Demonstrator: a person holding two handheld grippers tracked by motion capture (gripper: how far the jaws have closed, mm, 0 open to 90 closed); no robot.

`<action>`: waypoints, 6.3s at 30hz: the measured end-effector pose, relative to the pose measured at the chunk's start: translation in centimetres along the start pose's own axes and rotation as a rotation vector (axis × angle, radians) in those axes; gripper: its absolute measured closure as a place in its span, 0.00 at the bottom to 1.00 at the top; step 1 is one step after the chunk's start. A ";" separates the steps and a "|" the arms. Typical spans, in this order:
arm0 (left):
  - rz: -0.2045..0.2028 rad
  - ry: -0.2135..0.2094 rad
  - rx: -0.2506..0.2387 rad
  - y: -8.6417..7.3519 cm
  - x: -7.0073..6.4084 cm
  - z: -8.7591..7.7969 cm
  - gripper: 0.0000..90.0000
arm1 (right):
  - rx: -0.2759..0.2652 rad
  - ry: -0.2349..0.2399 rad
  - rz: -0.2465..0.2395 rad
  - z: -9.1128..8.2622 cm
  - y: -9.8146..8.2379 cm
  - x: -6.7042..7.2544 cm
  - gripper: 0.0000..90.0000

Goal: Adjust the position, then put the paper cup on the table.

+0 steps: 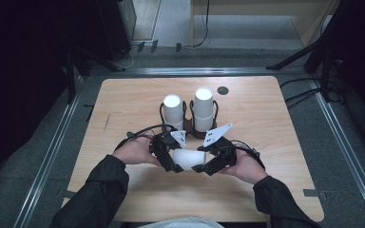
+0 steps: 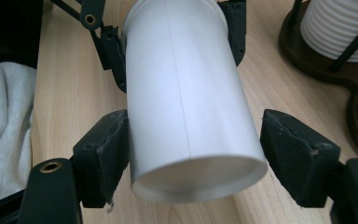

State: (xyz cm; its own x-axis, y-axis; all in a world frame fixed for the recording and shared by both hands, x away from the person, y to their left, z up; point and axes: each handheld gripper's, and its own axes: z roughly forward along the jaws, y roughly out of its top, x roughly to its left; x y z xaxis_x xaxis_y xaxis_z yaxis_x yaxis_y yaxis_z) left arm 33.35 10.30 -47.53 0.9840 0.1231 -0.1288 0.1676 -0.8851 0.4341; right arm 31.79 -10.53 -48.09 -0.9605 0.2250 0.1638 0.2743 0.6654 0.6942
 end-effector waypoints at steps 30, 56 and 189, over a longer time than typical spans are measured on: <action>-0.008 0.007 -0.082 -0.1 0.0 -0.2 0.06 | 0.042 0.009 -0.044 0.7 0.4 0.4 0.35; -0.133 0.033 -0.261 -2.8 -0.4 -1.8 0.01 | -0.018 0.023 -0.033 -0.8 1.0 -0.2 0.35; -0.026 -0.003 -0.021 1.7 0.2 -1.2 0.23 | 0.077 -0.041 -0.124 1.9 0.6 0.5 0.35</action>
State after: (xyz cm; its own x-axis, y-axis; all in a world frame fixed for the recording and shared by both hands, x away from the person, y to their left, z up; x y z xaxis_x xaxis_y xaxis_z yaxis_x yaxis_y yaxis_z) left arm 33.90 9.31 -45.75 0.9791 0.1452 -0.1427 0.1948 -0.8720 0.4490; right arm 31.60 -8.65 -48.93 -0.9850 0.1653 0.0499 0.1576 0.7420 0.6516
